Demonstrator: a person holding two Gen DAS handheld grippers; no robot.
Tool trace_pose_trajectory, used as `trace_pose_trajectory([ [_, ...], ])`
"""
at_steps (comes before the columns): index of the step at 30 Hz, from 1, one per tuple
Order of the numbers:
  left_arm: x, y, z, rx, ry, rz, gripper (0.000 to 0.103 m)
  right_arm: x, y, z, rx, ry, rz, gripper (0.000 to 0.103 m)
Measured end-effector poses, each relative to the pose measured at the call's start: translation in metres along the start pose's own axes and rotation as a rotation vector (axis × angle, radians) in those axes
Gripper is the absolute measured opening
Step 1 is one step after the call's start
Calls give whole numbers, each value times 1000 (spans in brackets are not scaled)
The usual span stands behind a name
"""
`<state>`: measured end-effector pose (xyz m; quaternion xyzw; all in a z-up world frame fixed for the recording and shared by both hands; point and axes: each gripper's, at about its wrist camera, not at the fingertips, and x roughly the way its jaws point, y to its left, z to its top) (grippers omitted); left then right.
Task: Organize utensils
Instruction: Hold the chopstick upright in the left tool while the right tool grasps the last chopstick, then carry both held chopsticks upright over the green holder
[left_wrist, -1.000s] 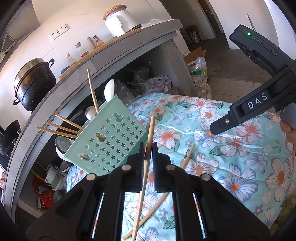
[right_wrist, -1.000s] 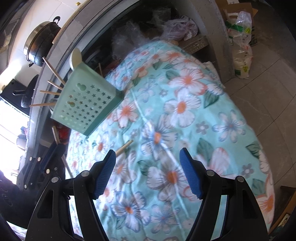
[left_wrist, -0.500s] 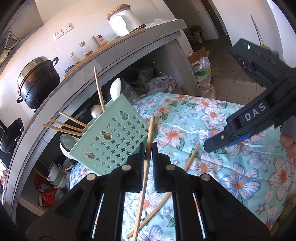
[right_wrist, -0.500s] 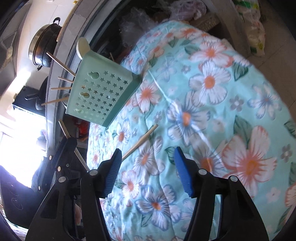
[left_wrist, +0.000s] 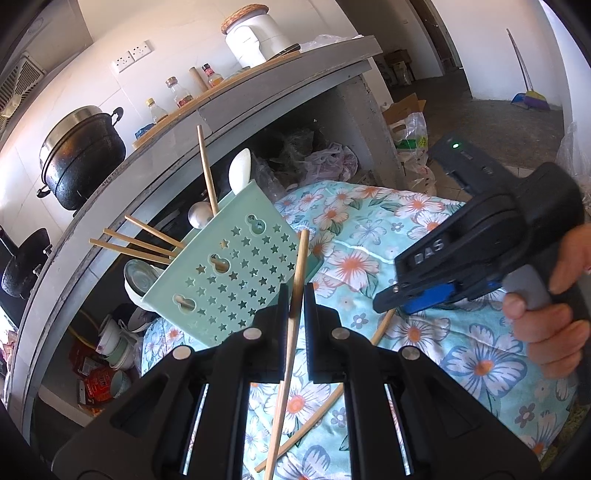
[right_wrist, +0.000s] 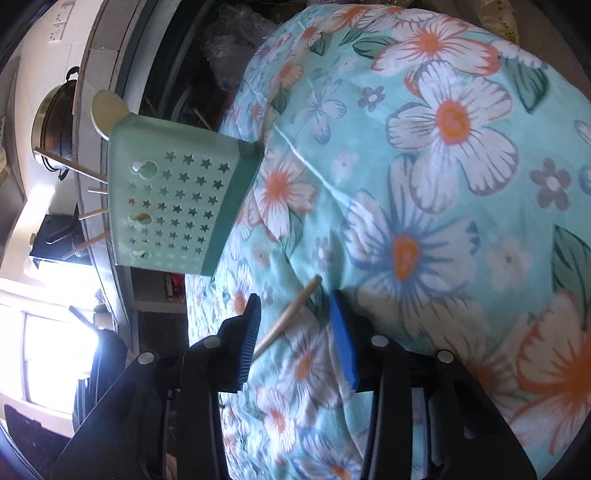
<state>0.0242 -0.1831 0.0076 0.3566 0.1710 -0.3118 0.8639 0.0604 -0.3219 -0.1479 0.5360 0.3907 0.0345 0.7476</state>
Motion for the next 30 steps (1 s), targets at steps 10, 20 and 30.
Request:
trace_pose_trajectory([
  [10, 4, 6, -1, -17, 17, 10, 6, -13, -5, -2, 16, -55, 17, 13],
  [20, 6, 7, -1, -22, 23, 14, 6, -55, -10, 5, 10, -156, 26, 11],
  [30, 7, 8, -1, -25, 27, 14, 6, -87, -16, 11, 16, -224, 31, 9],
])
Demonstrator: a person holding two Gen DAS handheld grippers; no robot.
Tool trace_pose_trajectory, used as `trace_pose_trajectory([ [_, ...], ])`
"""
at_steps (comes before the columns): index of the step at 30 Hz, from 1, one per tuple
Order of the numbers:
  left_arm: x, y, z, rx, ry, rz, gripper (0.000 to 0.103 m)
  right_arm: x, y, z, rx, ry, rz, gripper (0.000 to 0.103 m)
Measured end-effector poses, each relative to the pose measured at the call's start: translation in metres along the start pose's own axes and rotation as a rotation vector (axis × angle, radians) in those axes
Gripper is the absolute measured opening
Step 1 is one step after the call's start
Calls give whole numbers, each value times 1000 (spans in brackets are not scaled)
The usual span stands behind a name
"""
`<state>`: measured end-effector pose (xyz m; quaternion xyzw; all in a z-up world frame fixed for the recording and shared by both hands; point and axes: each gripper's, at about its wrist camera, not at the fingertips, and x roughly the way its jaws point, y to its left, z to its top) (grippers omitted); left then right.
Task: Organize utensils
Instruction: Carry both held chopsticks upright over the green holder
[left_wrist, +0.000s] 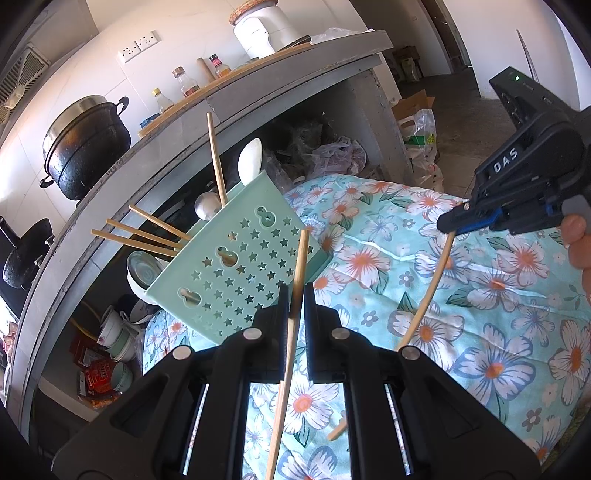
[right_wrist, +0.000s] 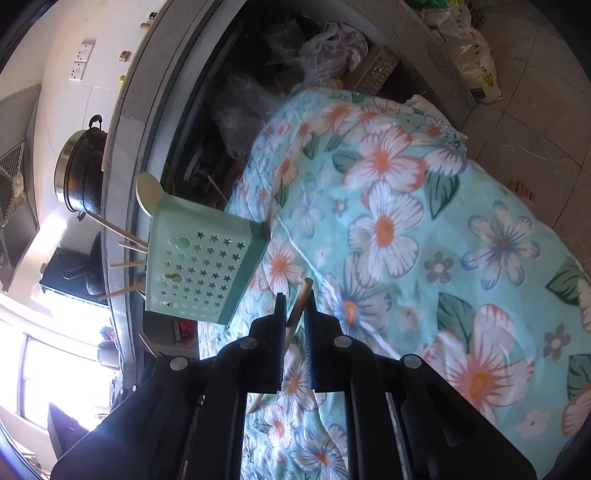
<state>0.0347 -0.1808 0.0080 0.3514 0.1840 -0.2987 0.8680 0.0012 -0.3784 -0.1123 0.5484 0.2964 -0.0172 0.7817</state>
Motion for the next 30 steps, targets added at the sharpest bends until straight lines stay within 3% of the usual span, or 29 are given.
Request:
trace_pose_trajectory([
  [9, 1, 2, -1, -4, 0, 9, 6, -15, 0, 8, -7, -52, -6, 9],
  [16, -14, 26, 6, -80, -47, 50, 5, -27, -4, 14, 0, -91, -12, 8],
  [24, -38, 99, 18, -312, -128, 47, 5, -36, -10, 17, 14, -119, -19, 8],
  [30, -56, 169, 37, -540, -268, 6, 5, -39, -13, 18, 23, -126, -22, 8],
])
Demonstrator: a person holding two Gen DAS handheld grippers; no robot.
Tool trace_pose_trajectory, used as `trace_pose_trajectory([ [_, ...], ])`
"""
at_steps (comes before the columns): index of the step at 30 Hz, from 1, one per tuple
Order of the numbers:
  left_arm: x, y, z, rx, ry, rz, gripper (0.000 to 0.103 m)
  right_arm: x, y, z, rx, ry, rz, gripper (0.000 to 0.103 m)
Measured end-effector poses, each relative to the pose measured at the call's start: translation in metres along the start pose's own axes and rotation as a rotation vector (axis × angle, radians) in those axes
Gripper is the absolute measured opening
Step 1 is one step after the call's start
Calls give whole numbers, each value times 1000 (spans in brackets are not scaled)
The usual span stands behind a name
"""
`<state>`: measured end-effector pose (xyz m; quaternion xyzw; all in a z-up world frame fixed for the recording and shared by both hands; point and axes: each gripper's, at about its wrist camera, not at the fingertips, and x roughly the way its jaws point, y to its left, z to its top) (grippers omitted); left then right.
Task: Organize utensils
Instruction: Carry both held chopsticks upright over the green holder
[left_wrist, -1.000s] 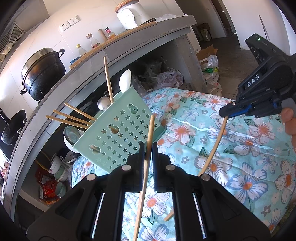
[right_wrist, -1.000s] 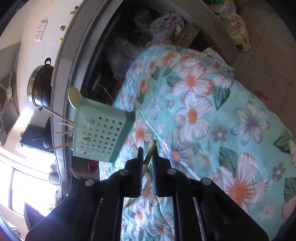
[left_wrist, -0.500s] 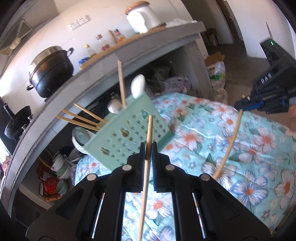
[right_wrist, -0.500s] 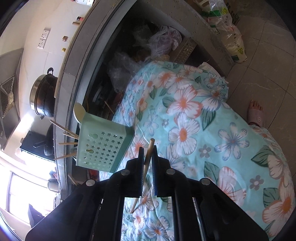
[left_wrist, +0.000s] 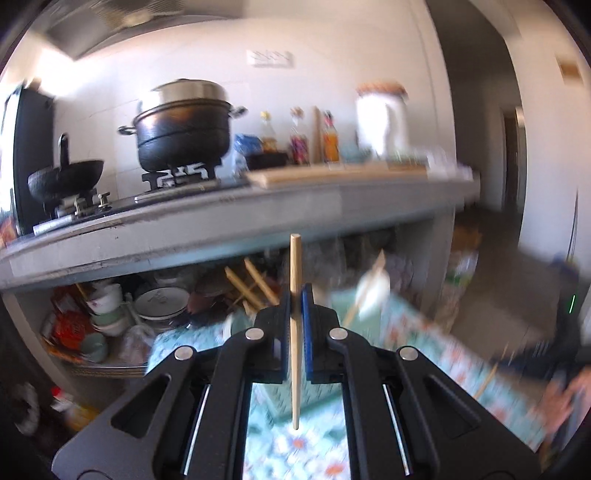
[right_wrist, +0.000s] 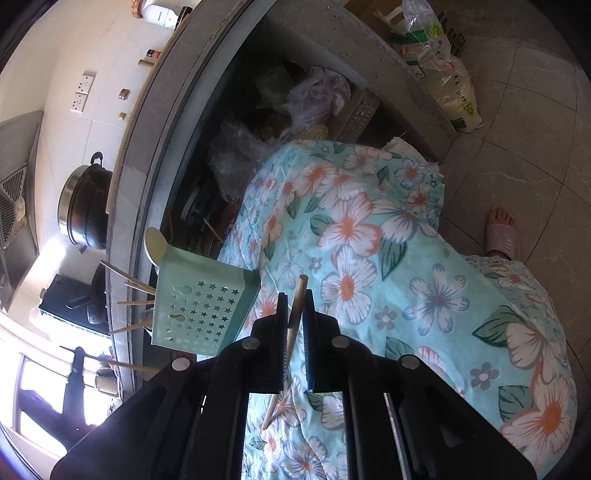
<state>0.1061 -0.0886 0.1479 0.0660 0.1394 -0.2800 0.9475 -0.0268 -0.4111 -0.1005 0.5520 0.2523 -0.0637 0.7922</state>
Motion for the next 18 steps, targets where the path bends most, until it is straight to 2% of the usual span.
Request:
trace_pose_trajectory([
  [4, 5, 30, 36, -188, -87, -92, 5, 0, 1, 0, -1, -1, -1, 8],
  [9, 24, 47, 57, -301, -132, -122, 5, -1, 1, 0, -2, 0, -3, 8],
  [13, 44, 50, 63, -341, -144, -122, 5, 0, 1, 1, -1, -2, -3, 8],
  [18, 78, 46, 52, -310, -156, -53, 5, 1, 1, 2, -2, -1, -3, 8],
])
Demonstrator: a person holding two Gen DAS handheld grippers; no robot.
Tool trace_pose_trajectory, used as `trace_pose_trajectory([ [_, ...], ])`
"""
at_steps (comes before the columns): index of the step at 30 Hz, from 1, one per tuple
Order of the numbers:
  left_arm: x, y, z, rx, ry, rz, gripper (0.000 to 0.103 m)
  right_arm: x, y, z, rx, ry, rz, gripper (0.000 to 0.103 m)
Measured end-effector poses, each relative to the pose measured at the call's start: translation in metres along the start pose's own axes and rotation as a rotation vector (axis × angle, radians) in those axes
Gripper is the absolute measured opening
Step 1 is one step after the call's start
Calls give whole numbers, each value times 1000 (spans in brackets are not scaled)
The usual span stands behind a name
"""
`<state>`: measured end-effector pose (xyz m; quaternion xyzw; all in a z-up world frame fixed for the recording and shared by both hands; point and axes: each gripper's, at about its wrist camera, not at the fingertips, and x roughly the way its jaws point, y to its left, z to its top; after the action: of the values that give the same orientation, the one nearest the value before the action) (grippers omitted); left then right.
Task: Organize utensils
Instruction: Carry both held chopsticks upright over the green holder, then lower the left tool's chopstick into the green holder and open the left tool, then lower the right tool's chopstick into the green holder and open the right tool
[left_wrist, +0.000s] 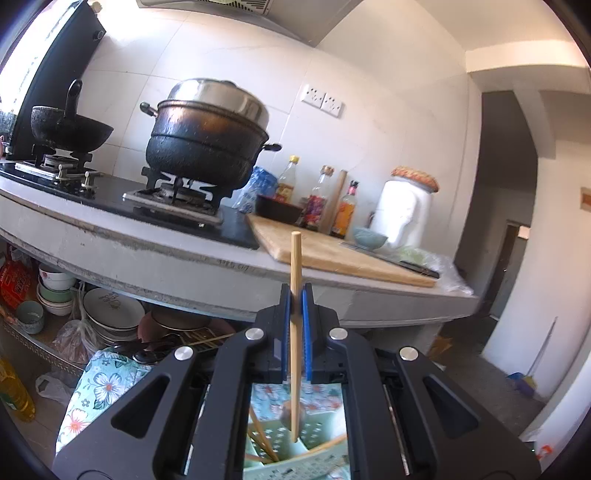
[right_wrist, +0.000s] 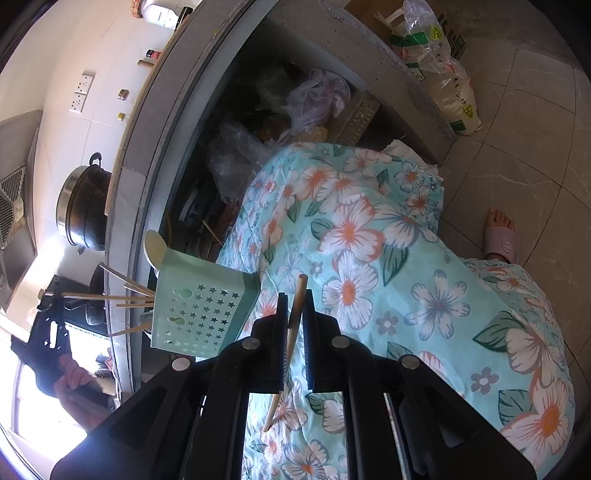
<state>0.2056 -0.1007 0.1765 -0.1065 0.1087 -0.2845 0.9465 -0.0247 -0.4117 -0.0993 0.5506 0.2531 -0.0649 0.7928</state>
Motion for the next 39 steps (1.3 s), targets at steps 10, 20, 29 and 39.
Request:
trace_pose_trajectory([
  [10, 5, 5, -49, 38, 61, 47, 28, -8, 15, 8, -54, -20, -2, 8],
  [20, -60, 2, -63, 116, 77, 83, 82, -49, 127, 22, -371, -146, 122, 6],
  [29, -85, 16, -110, 68, 283, 119, 90, -73, 254, 27, -683, -302, 267, 6],
  [39, -96, 16, -129, 86, 333, 221, 94, -7, 311, 25, -799, -364, 261, 6],
])
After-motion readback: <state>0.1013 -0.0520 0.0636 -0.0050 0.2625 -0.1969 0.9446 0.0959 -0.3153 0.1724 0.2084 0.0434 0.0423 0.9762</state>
